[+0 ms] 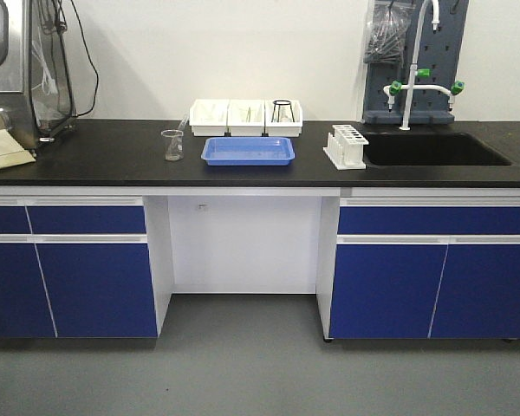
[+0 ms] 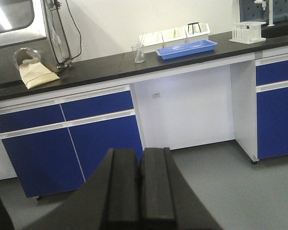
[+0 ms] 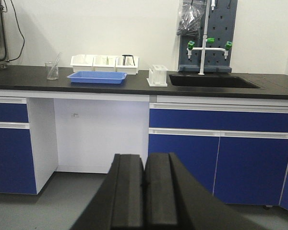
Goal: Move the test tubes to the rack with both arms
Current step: 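Drive the base up to the bench facing the blue tray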
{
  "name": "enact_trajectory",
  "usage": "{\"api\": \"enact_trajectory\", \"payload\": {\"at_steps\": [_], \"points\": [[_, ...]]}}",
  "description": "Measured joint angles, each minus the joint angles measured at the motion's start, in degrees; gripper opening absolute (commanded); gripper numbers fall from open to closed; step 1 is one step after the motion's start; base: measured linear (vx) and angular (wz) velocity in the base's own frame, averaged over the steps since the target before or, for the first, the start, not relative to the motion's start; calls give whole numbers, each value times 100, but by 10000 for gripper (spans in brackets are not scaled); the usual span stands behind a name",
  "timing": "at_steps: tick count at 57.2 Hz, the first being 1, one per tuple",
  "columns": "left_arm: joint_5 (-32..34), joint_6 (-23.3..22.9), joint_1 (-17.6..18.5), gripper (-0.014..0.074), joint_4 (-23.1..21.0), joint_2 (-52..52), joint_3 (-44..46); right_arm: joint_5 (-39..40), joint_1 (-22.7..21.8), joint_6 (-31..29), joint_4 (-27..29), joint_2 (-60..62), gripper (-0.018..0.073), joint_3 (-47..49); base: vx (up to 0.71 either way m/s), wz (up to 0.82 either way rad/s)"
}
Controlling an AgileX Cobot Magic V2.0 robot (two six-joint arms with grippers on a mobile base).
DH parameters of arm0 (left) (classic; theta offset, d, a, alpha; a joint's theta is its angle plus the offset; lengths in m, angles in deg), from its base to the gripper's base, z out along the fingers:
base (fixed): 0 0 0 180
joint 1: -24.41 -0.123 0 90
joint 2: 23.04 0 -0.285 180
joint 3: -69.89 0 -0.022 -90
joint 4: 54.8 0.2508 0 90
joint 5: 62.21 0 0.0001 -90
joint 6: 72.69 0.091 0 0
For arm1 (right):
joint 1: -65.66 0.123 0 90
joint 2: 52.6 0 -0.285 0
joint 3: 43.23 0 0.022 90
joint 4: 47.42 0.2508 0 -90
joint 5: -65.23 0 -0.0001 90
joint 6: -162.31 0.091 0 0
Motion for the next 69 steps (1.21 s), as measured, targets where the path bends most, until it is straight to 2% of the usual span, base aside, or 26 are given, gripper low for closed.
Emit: {"api": "enact_trajectory", "payload": {"at_steps": [69], "points": [[0, 0, 0, -4, 0, 0, 0, 0, 0, 0, 0, 0, -8, 0, 18, -1]]}}
